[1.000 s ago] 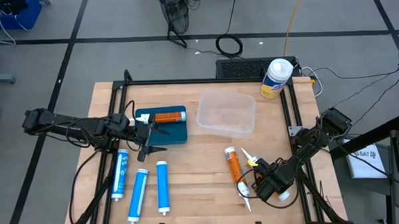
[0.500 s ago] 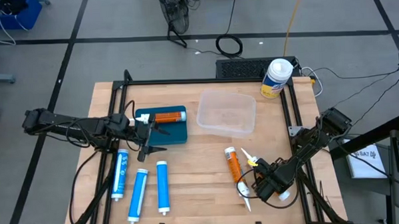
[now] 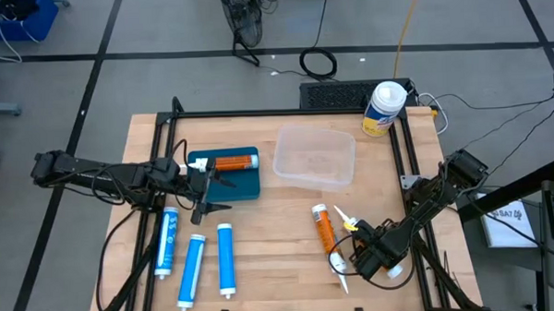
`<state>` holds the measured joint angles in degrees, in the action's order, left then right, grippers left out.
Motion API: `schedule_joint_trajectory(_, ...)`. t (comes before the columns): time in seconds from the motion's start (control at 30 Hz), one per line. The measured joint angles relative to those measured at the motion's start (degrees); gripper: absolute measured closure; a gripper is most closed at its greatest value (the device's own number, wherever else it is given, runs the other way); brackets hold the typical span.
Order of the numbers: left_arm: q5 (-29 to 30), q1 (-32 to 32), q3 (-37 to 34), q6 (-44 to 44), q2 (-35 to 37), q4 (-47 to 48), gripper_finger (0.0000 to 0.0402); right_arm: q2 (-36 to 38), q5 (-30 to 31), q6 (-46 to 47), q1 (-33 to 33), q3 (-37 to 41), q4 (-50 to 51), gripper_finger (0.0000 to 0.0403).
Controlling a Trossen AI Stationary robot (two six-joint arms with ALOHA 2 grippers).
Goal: Pick & place silicon tubes, Sealant and Lysol wipes
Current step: Put the right orange sealant into the blue bin
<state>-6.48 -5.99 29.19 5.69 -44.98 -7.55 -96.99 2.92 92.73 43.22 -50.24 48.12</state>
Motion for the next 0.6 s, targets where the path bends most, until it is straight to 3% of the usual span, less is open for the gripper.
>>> schedule_joint_trajectory(0.6, 0.00, 0.00, 0.00, 0.00, 0.01, 0.00, 0.0131, 0.00, 0.00, 0.00, 0.00, 0.00, -0.02, 0.0185)
